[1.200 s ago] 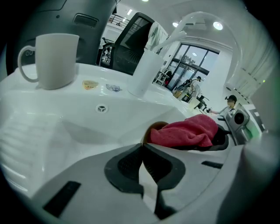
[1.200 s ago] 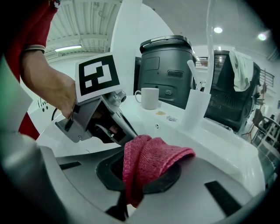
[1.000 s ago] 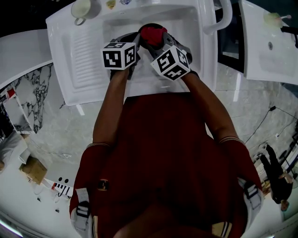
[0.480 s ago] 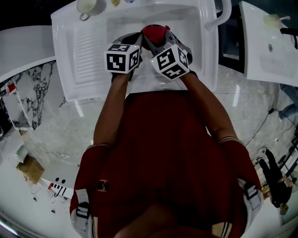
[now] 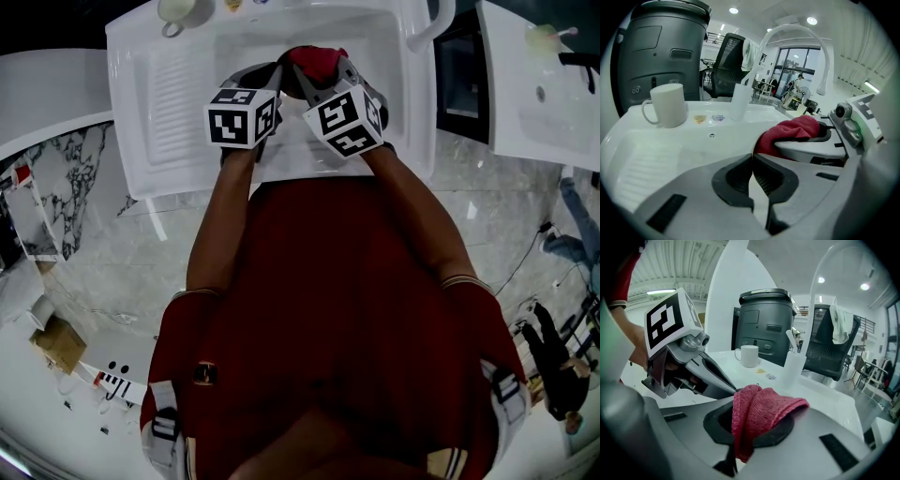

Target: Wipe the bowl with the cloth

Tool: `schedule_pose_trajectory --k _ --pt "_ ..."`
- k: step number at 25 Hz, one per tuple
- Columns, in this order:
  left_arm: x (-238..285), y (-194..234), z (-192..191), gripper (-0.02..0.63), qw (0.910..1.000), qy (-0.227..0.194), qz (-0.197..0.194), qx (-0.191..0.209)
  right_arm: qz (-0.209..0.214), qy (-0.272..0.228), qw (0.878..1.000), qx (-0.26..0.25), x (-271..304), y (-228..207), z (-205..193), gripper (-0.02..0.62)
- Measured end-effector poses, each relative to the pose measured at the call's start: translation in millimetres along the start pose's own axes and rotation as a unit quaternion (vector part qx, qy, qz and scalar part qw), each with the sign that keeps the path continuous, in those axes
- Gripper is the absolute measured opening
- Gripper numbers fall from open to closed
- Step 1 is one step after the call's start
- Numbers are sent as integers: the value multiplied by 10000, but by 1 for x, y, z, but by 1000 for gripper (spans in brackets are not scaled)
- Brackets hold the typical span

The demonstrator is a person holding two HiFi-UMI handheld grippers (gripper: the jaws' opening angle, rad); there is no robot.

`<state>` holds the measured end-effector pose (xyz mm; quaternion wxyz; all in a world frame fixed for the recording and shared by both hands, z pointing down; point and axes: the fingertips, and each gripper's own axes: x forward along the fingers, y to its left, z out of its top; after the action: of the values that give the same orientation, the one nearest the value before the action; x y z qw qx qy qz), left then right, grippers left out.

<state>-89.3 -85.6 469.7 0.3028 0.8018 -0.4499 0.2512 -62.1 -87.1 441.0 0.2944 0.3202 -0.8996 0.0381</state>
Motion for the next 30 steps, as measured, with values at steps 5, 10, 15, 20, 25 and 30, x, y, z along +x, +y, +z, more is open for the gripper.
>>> schedule_pose_trajectory --k 5,10,15,20,25,30 --pt "-8 2 3 14 9999 -139 75 -10 -67 -36 9999 120 -7 -4 5 28" --pt "-17 4 13 14 9993 -339 180 -34 -90 -56 9995 289 -15 -8 8 28" --pt "-24 5 21 14 9983 -524 271 -23 -92 -79 9992 376 -20 -10 10 28" --pt "-30 5 26 14 9971 -672 349 6 -36 -49 9986 525 -25 -6 8 28" --pt "-34 3 31 14 9962 -774 410 45 99 7 9980 620 -27 5 3 28" --pt "-36 -1 32 15 9957 -821 424 79 279 47 9972 696 -29 18 -3 28"
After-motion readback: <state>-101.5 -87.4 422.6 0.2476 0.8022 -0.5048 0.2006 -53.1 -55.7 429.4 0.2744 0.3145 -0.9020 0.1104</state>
